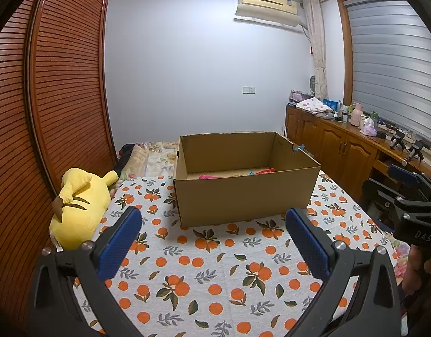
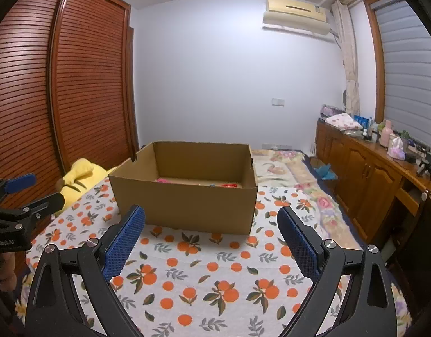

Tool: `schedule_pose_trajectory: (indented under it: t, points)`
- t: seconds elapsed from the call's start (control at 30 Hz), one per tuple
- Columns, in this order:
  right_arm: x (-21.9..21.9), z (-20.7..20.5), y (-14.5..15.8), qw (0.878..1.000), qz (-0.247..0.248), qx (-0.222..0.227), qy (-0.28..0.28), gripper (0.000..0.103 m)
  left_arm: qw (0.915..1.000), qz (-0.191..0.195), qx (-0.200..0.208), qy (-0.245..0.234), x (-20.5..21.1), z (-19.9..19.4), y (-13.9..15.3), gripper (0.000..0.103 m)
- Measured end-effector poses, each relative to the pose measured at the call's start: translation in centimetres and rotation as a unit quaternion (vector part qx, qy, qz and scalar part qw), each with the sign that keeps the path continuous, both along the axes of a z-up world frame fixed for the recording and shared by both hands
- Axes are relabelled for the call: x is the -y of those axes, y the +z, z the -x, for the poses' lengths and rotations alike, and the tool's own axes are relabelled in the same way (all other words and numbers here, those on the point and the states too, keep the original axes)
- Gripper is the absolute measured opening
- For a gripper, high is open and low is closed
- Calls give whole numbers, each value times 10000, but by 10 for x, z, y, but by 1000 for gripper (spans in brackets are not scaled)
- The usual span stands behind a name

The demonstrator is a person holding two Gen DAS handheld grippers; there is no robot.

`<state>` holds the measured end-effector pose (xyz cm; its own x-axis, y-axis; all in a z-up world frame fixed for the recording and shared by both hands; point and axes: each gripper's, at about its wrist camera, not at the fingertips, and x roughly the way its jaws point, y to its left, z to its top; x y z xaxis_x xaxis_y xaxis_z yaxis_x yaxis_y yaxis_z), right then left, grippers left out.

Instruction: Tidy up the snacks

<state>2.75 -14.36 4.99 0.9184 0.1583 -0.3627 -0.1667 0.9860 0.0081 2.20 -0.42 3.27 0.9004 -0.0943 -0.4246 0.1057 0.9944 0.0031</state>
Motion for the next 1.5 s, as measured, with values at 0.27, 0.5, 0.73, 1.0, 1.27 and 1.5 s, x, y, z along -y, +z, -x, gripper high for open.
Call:
schedule_pose_trajectory:
  t: [0.27, 0.5, 0.73, 1.0, 1.27, 1.5]
  points:
    - [-1, 0, 1, 10000, 5, 2, 5, 97, 10000, -10, 12, 13, -1, 1, -1, 103]
    - [-1, 1, 1, 10000, -13, 7, -6, 97, 10000, -5, 23, -26, 0, 5, -3, 103]
    - [-1, 1, 2, 10000, -4, 14, -4, 97, 10000, 1, 17, -13, 0, 8, -3, 103]
    - [-1, 0, 1, 10000, -12, 13, 0, 97, 10000, -1, 12, -12, -1, 9, -3, 103]
    - [-2, 1, 2, 10000, -4, 34, 10, 97, 10000, -11, -20, 12, -3, 6, -4, 103]
    - [-2, 1, 2, 10000, -10, 34, 11, 97, 10000, -11, -18, 20, -3, 5, -4, 103]
